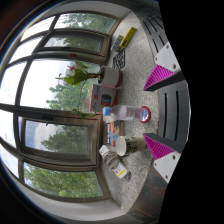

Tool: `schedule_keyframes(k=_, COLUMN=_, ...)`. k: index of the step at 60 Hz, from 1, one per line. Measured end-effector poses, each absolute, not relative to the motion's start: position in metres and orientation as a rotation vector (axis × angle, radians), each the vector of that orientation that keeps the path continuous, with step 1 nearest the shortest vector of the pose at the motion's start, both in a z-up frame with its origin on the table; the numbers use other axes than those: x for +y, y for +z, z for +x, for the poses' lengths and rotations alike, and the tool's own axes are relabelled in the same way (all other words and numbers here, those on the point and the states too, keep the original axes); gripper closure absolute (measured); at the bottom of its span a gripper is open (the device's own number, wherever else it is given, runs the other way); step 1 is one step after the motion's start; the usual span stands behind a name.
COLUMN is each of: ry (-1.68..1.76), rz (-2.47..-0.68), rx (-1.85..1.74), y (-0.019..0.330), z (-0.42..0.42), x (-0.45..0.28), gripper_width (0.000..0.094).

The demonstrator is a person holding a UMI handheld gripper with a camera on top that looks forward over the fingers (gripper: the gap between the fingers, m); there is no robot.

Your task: Pour water

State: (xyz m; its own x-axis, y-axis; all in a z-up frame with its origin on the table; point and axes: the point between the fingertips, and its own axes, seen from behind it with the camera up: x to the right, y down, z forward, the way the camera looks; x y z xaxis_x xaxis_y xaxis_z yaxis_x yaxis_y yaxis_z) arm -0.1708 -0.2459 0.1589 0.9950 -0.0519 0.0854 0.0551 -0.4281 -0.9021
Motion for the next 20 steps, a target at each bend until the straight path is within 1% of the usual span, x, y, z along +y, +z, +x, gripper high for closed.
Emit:
schedule_keyframes(k=10, ry=-0.13, rz=-1.983, rx=0.01, y=0.173, z=-0.168, x=-0.26, gripper_width=0.0077)
schedule_keyframes(k=20, ry=-0.115, rz=-1.98, rx=0.017, y=0.176, z=-0.171, x=-0.265, gripper_width=0.008)
